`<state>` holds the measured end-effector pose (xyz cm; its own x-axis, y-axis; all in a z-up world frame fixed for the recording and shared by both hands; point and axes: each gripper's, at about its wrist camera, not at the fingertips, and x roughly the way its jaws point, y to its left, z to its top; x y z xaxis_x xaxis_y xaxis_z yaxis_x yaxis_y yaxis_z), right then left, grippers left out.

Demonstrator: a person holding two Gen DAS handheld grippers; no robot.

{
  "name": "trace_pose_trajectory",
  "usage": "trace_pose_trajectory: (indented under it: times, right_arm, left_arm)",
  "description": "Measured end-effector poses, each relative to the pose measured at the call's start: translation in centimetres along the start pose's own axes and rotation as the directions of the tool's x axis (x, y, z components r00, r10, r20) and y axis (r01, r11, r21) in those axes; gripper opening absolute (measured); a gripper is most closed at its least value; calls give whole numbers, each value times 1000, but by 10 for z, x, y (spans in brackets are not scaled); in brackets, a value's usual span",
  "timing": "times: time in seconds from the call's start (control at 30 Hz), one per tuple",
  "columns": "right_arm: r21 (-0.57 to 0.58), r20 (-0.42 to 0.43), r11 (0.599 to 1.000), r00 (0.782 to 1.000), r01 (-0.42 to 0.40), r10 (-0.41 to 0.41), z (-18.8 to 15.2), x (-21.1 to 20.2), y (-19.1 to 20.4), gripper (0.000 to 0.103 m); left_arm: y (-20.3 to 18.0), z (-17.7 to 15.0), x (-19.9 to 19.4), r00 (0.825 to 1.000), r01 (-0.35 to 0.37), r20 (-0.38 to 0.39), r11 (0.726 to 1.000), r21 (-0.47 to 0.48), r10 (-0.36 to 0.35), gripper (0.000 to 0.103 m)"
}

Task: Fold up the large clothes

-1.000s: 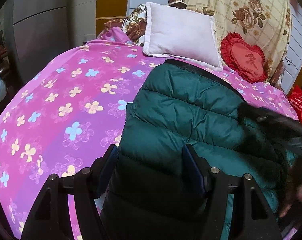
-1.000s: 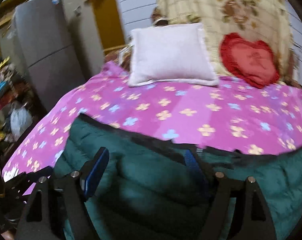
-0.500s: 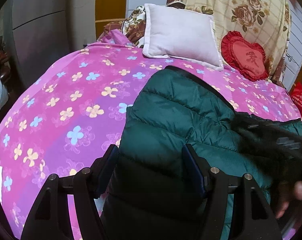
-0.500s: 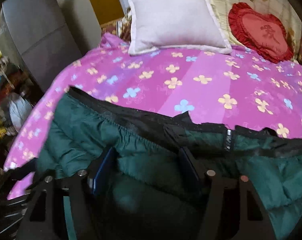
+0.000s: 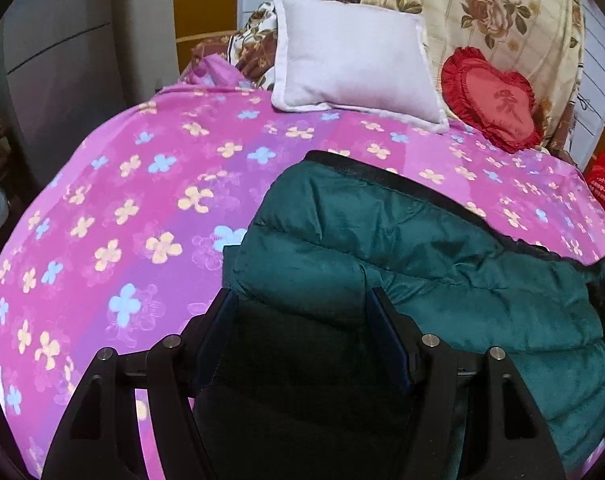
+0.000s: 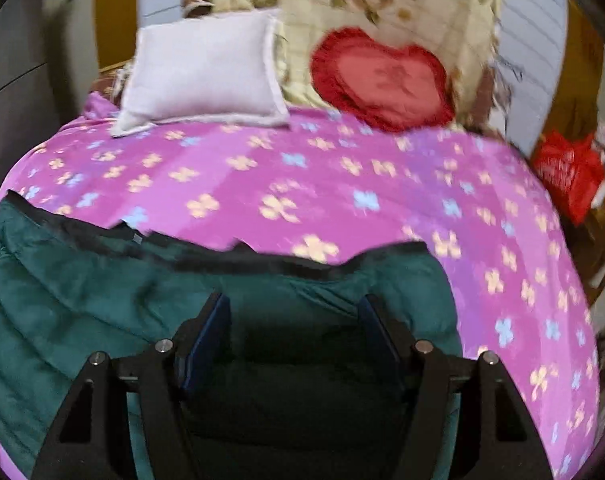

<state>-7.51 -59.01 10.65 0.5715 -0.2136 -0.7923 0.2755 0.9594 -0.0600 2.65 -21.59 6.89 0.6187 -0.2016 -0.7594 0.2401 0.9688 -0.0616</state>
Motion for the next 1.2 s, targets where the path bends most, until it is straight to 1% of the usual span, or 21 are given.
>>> trace_pose_trajectory:
  times: [0.07, 0.23, 0.4, 0.5, 0.6, 0.73, 0.83, 1.03, 1.13, 1.2]
  right_arm:
    - [19, -34, 1000, 999, -10, 11, -6, 16, -7, 72]
    - [27, -18, 1000, 1000, 8, -7, -17, 33, -3, 74]
    - [35, -17, 999, 1000, 5, -5, -19, 33, -2, 74]
    - [36, 10, 999, 1000, 24, -24, -20, 23, 0, 74]
    - [50, 44, 999, 999, 19, -21, -25, 1, 0, 76]
    - [38, 79, 998, 996, 48, -51, -36, -25, 3, 77]
    - [20, 94, 997, 993, 72, -73, -44, -39, 5, 81]
    - [9, 94, 996, 992, 84, -84, -58, -42, 5, 83]
    - [5, 87, 997, 993, 83, -83, -61, -39, 5, 83]
    - [3, 81, 997, 994, 79, -79, -62, -36, 4, 86]
  left_arm:
    - [0, -3, 3, 1000, -3, 5, 1000, 1, 3, 50]
    - [-2, -8, 10, 1000, -15, 21, 1000, 9, 15, 52]
    - [-2, -10, 10, 999, -23, 32, 1000, 10, 22, 53]
    - [-1, -11, 10, 999, -19, 31, 1000, 6, 19, 53]
    - [0, -12, 10, 999, -16, 38, 1000, -4, 16, 55]
    - [4, -15, 10, 998, -8, 54, 999, -31, 10, 58]
    - [8, -15, 12, 999, 0, 50, 998, -57, 3, 60]
    - [12, -16, 14, 999, 14, 38, 997, -81, -11, 62]
    - [11, -17, 13, 999, 9, 44, 997, -78, -5, 63]
    - [10, -18, 13, 999, 3, 51, 997, -73, 1, 63]
